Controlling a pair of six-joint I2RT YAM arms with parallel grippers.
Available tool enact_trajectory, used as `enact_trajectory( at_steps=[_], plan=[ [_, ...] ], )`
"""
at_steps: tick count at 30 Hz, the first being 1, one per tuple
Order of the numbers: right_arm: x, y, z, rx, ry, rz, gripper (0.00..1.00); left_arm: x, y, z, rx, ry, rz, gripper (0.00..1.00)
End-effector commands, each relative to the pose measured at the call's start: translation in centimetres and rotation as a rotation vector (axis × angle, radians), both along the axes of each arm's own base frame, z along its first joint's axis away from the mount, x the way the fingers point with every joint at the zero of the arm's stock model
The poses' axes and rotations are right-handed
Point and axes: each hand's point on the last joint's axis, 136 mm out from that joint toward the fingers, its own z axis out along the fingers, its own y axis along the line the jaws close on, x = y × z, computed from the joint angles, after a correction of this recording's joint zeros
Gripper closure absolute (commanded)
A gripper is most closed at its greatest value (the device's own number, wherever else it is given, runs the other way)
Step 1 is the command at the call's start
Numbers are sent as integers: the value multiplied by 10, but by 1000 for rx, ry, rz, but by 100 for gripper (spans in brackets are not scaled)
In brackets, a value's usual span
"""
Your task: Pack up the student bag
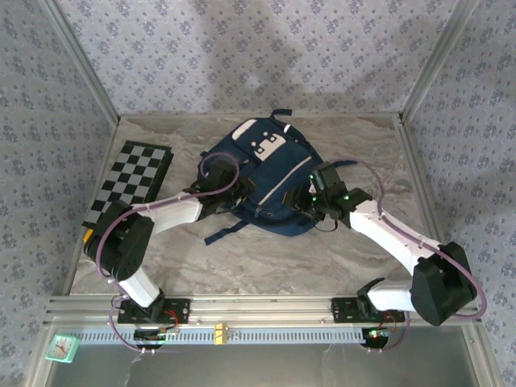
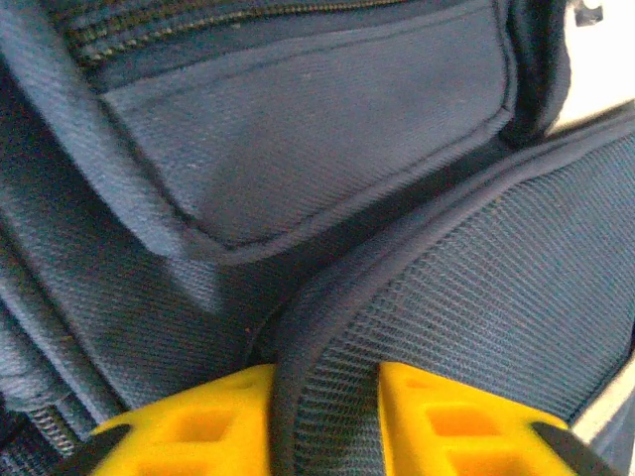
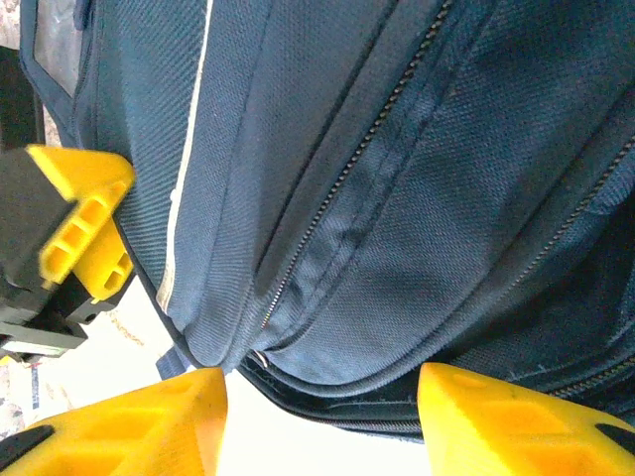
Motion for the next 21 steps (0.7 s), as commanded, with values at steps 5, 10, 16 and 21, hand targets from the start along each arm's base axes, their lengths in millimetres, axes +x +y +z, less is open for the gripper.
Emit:
enact_trajectory(
  at_steps=[5, 10, 16, 21],
  plan=[
    [22, -26, 18, -100, -44, -14, 42, 4, -39, 32, -80, -52, -52, 93],
    [8, -47, 21, -270, -21, -24, 37, 0, -62, 50, -130, -48, -71, 100],
    [-23, -33, 15, -414, -25, 10, 36, -6, -84, 58, -193, -9, -70, 100],
    [-26, -9, 2, -454, -37, 13, 43, -10, -90, 63, -196, -8, -66, 100]
  ],
)
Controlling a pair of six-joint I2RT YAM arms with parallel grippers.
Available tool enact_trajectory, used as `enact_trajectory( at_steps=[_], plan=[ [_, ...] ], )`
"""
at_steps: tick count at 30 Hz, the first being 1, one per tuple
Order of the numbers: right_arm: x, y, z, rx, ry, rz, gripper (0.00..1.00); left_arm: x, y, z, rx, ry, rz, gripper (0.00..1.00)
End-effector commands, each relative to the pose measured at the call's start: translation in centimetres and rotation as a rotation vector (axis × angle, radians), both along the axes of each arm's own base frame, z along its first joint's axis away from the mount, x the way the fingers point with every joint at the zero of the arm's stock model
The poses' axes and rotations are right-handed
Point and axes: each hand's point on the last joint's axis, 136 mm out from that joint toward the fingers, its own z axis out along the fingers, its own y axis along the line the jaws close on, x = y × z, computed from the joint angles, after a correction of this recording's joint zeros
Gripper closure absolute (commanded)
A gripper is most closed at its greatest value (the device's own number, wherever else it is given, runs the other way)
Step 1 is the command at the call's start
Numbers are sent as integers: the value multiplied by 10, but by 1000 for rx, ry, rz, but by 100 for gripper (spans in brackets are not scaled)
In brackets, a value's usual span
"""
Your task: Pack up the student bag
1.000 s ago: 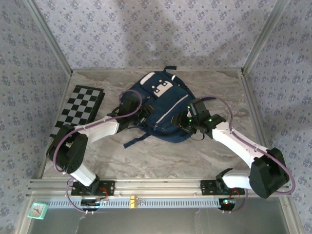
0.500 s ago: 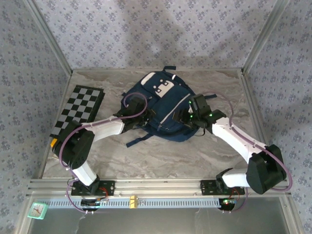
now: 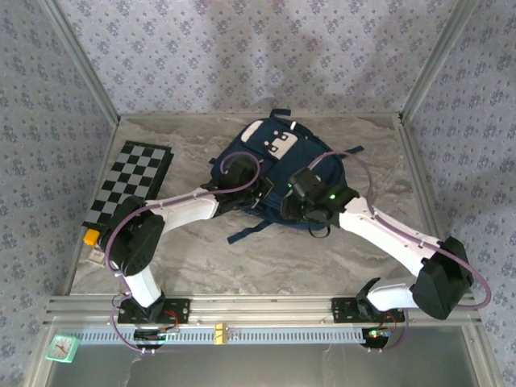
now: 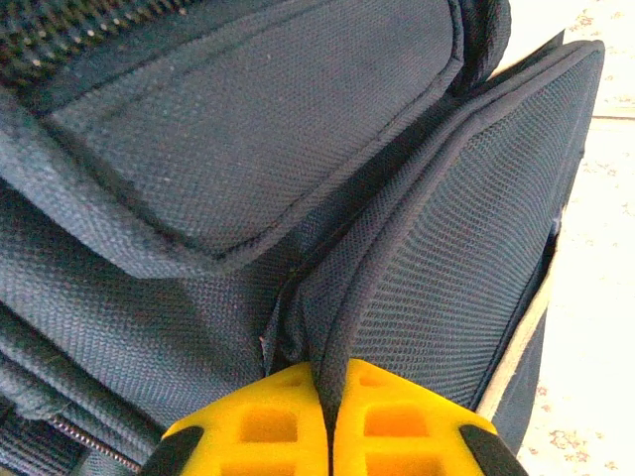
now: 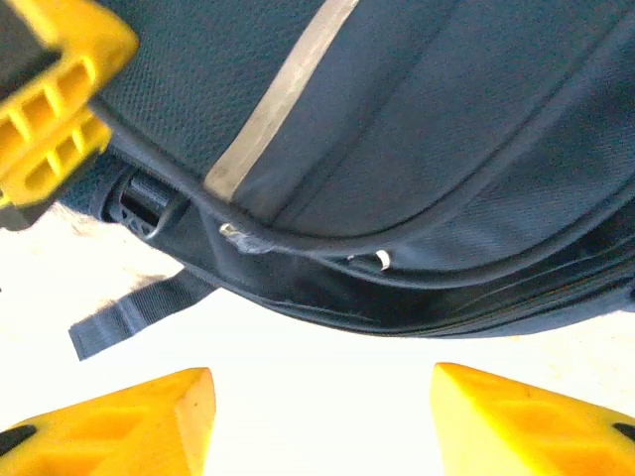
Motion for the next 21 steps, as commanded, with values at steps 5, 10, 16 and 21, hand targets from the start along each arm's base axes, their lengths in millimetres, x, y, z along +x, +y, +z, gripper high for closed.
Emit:
enact_trajectory(
  at_steps=[5, 10, 16, 21],
  plan=[
    [22, 19, -3, -71, -66, -76, 52, -6, -27, 33, -101, -29, -37, 100],
    [37, 30, -4, -64, -101, -132, 55, -8, -24, 33, -104, -33, -27, 100],
    [54, 31, -7, -94, -137, -227, 60, -9, -22, 38, -106, -45, -26, 100],
    [55, 22, -13, -180, -130, -257, 67, -9, -17, 39, -94, -54, -15, 100]
  ],
)
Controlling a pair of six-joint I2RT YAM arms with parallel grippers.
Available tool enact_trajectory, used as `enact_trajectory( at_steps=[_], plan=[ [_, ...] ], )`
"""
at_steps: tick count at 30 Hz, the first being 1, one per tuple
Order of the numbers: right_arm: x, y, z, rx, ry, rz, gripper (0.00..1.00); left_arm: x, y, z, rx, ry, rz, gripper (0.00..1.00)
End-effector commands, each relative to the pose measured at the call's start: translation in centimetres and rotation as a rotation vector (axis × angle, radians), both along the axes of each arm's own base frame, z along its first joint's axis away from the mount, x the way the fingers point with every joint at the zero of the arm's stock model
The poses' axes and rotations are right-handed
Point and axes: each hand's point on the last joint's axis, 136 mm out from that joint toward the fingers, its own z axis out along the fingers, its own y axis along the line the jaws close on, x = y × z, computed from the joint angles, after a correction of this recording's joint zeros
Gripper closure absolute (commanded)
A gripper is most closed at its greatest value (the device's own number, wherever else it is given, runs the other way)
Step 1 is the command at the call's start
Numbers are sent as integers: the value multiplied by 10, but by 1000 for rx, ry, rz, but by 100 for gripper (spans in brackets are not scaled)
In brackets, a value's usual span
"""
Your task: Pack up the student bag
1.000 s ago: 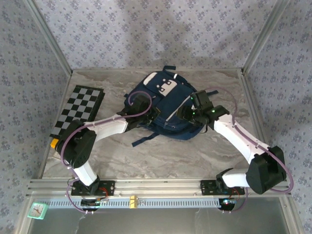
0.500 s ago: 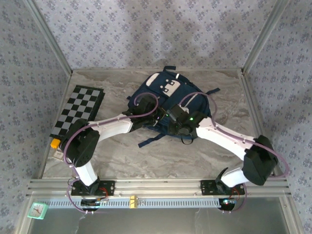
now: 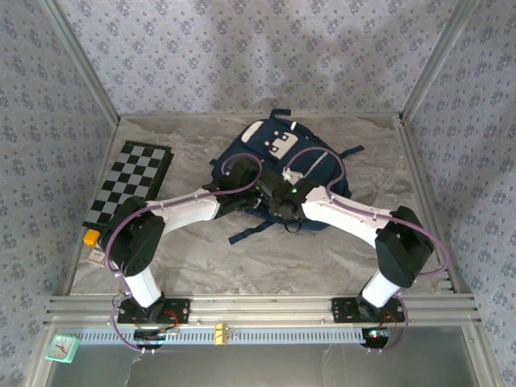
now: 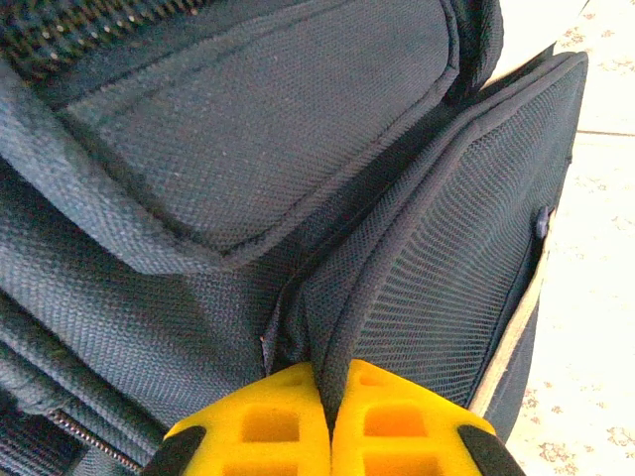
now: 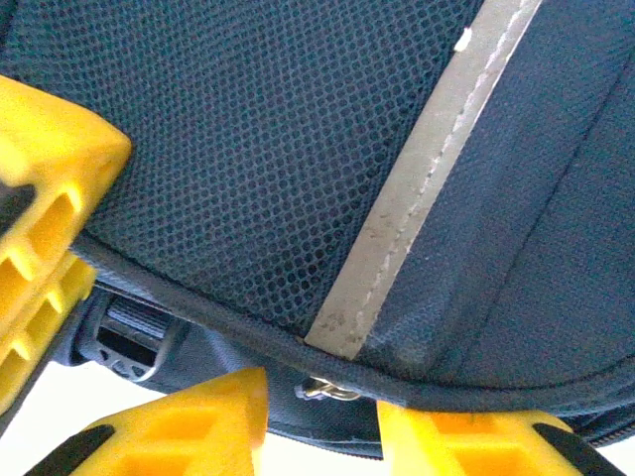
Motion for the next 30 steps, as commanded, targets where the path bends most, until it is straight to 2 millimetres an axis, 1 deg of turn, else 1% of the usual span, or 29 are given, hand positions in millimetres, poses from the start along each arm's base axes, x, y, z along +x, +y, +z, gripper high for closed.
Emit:
enact_trajectory(
  at_steps=[1, 5, 9, 11, 12, 15, 17, 19, 21, 23, 25, 27, 30],
  plan=[
    [14, -9, 12, -50, -70, -78, 68, -9, -14, 36, -74, -56, -48, 100],
    [1, -23, 11, -78, -45, -74, 76, -7, -7, 35, -57, -59, -34, 100],
    [-8, -35, 9, -101, -14, -70, 77, -6, -6, 38, -54, -71, -40, 100],
    [-5, -25, 10, -63, -25, -39, 78, -6, -6, 38, -52, -72, -41, 100],
    [-8, -21, 1, -53, -12, -5, 77, -6, -6, 38, -54, -73, -38, 100],
    [-1, -10, -2, -35, -15, 28, 77, -5, -7, 40, -59, -76, -39, 100],
    [0, -12, -7, -60, -7, 27, 76, -6, -5, 41, -55, -77, -38, 100],
    [9, -6, -1, -56, -28, 32, 76, -6, -4, 43, -55, -82, -36, 100],
    [15, -2, 0, -45, -45, 54, 77, -6, -4, 43, -53, -83, -35, 100],
    [17, -2, 3, -65, -57, 65, 83, -6, -3, 43, -51, -85, -36, 100],
    [17, -8, 4, -99, -52, 60, 87, -6, -2, 43, -41, -87, -34, 100],
    [13, -13, 3, -118, -40, 64, 93, -5, 1, 42, -29, -89, -29, 100],
    [5, -26, 4, -152, -18, 59, 97, -2, 9, 39, 7, -98, -19, 100]
  ],
)
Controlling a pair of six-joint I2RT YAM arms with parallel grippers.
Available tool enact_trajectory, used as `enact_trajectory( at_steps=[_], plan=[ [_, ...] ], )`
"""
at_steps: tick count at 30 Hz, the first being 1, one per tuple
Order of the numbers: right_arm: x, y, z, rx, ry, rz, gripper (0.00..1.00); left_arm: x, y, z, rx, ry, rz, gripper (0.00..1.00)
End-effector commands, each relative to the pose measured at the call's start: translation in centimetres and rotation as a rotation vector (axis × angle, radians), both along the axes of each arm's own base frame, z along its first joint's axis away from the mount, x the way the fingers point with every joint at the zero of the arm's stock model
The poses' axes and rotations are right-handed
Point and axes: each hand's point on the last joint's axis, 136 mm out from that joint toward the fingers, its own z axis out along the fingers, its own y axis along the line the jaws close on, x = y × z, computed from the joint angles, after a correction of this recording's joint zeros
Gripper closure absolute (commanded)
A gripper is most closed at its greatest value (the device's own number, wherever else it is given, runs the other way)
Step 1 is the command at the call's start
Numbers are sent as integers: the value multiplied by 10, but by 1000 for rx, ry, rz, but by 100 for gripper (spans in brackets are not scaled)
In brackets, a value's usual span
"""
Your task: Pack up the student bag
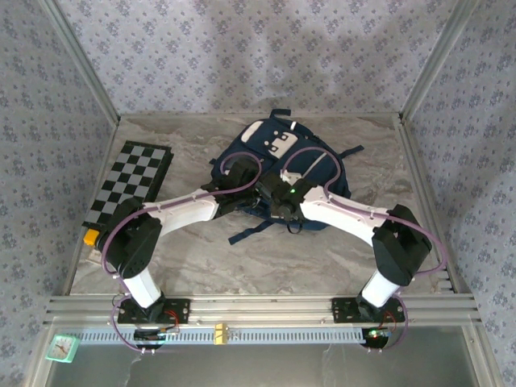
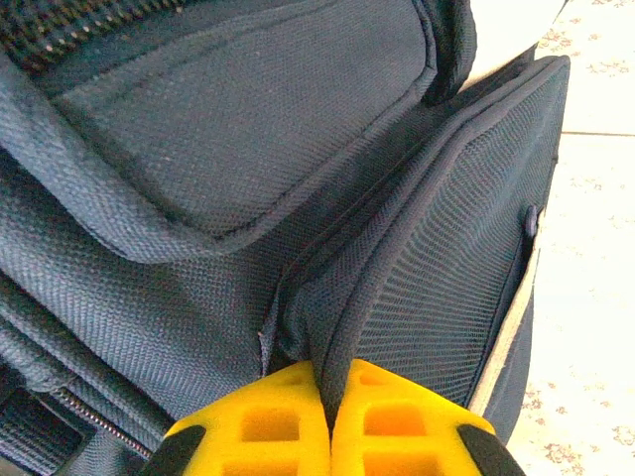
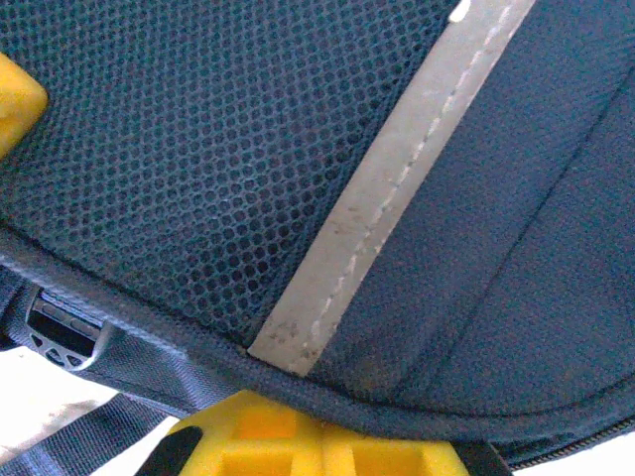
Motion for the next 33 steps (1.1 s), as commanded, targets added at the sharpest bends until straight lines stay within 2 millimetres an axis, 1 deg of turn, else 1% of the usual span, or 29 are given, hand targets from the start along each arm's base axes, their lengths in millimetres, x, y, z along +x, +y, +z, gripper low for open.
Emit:
enact_trajectory(
  at_steps=[1, 3, 4, 5, 8, 11, 13, 15, 17, 20, 21, 22, 23, 25, 26, 28, 30, 32, 33],
  plan=[
    [4, -22, 12, -74, -31, -19, 98, 0, 11, 30, 3, -63, -8, 100],
    [-4, -33, 18, -97, -28, -20, 99, 7, 25, 29, 40, -73, 14, 100],
    [-13, -46, 12, -134, -6, -18, 100, 10, 32, 29, 58, -79, 19, 100],
    [-19, -53, 12, -146, 0, -12, 100, 14, 40, 28, 83, -77, 22, 100],
    [-32, -69, 9, -144, 44, 15, 100, 28, 62, 27, 143, -79, 21, 100],
    [-36, -79, 9, -120, 78, 58, 100, 40, 75, 29, 184, -106, 3, 100],
    [-31, -70, 13, -117, 51, 144, 100, 50, 76, 32, 201, -137, -34, 100],
    [-29, -49, 16, -72, 47, 235, 100, 58, 70, 35, 202, -148, -86, 100],
    [-25, -17, 21, 2, 37, 320, 100, 69, 63, 40, 197, -178, -134, 100],
    [-20, 33, 29, 90, 2, 444, 100, 87, 62, 47, 205, -234, -172, 100],
    [-17, 43, 33, 104, -16, 457, 100, 93, 65, 48, 208, -238, -184, 100],
    [-13, 50, 31, 109, -17, 451, 100, 97, 66, 49, 203, -240, -206, 100],
    [-7, 56, 32, 124, -15, 433, 100, 99, 70, 51, 192, -241, -218, 95],
    [1, 64, 29, 149, -18, 412, 100, 96, 73, 56, 154, -252, -240, 82],
    [3, 67, 27, 157, -23, 413, 100, 90, 77, 59, 146, -259, -238, 76],
    [3, 69, 24, 170, -26, 412, 100, 75, 86, 58, 139, -240, -213, 65],
    [1, 64, 19, 171, -11, 390, 100, 56, 91, 50, 86, -183, -183, 60],
    [2, 61, 17, 177, -10, 372, 100, 39, 90, 44, 27, -147, -144, 54],
    [-2, 56, 9, 168, 4, 369, 100, 30, 88, 40, 6, -132, -129, 52]
  ],
)
